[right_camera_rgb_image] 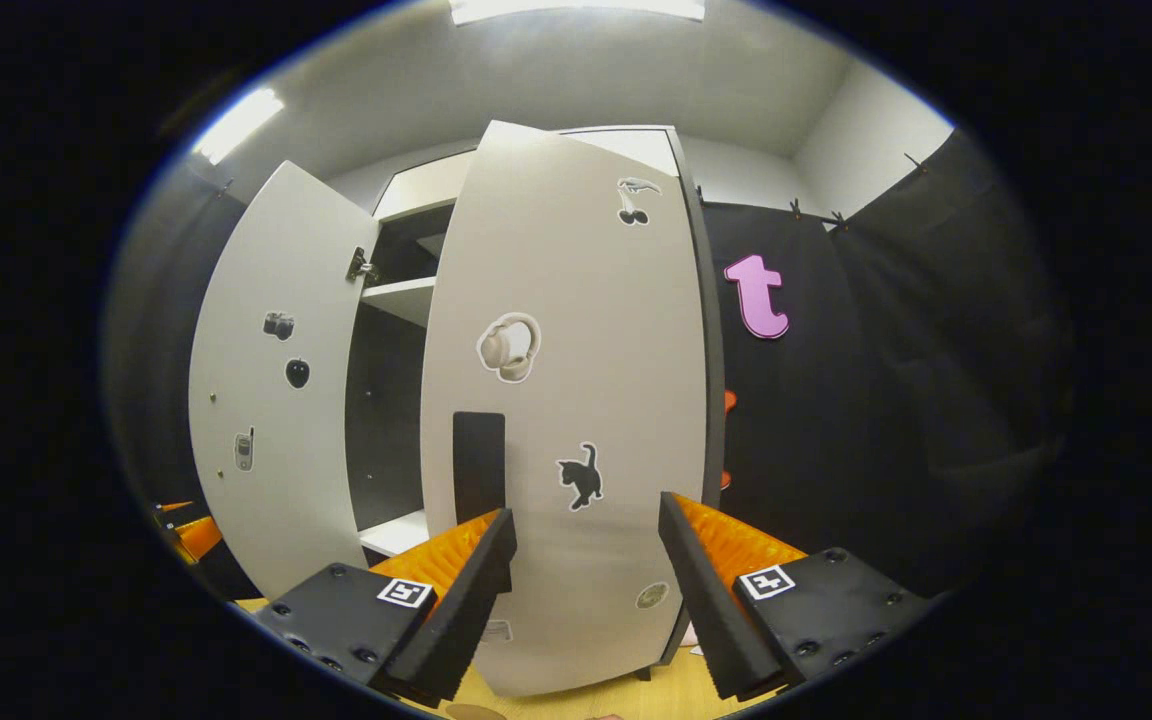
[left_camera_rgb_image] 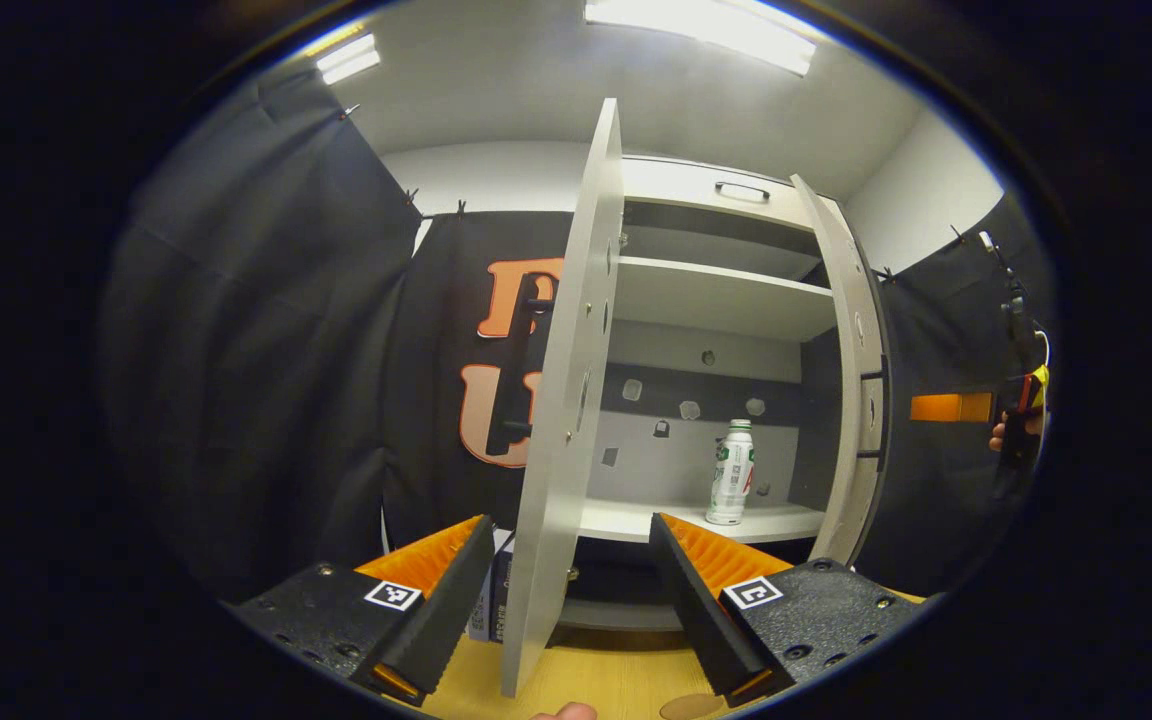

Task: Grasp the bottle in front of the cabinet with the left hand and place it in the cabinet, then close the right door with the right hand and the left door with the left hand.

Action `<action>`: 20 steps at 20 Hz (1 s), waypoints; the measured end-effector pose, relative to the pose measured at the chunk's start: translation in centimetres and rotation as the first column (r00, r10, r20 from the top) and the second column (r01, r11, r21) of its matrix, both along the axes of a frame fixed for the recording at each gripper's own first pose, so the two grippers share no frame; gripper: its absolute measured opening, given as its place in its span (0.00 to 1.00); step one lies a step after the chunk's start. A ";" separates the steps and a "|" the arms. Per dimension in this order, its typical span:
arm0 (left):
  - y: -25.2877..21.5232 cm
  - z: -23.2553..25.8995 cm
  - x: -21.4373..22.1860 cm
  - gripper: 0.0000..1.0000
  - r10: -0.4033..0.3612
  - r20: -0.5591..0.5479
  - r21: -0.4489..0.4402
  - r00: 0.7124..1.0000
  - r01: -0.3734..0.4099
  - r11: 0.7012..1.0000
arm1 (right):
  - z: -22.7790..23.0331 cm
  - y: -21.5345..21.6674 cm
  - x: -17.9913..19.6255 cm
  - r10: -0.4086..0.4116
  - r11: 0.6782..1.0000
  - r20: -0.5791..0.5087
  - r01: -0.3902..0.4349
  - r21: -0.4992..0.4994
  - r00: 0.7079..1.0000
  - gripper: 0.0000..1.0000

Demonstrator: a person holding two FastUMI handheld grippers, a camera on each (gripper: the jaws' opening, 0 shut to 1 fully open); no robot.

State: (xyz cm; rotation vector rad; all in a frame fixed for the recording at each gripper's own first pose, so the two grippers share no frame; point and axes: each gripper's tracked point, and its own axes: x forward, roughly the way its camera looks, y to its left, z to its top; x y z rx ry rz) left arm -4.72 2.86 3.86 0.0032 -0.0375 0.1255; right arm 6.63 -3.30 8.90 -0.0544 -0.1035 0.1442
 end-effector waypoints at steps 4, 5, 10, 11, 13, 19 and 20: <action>0.1 0.1 -0.1 0.94 0.009 0.008 0.001 1.000 -0.009 1.000 | -1.3 1.8 1.6 0.031 1.000 -0.041 -0.031 0.002 0.999 0.95; 0.2 0.2 -0.1 0.92 0.013 0.010 -0.002 1.000 -0.013 1.000 | -1.5 2.3 2.0 0.037 0.999 -0.045 -0.037 0.001 0.998 0.95; 1.5 0.9 -0.6 0.95 0.061 0.028 -0.010 0.998 -0.060 0.998 | -1.7 3.2 3.0 0.036 0.999 -0.051 -0.037 -0.013 0.998 0.95; 2.2 1.2 -0.9 0.94 0.076 0.036 -0.010 0.996 -0.076 0.997 | -1.8 3.4 3.3 0.037 0.999 -0.054 -0.037 -0.011 0.998 0.95; 3.8 1.9 -1.5 0.94 0.111 0.052 -0.015 0.992 -0.111 0.994 | -2.1 3.8 4.1 0.036 0.999 -0.061 -0.037 -0.002 0.997 0.95; 8.2 2.8 -2.6 0.94 0.201 0.070 -0.041 0.977 -0.199 0.979 | -2.4 4.6 5.9 0.010 1.000 -0.061 -0.011 -0.007 0.998 0.95; 8.7 2.9 -2.6 0.94 0.213 0.071 -0.040 0.974 -0.211 0.977 | -2.4 4.7 6.2 0.003 1.000 -0.061 -0.004 -0.011 0.998 0.95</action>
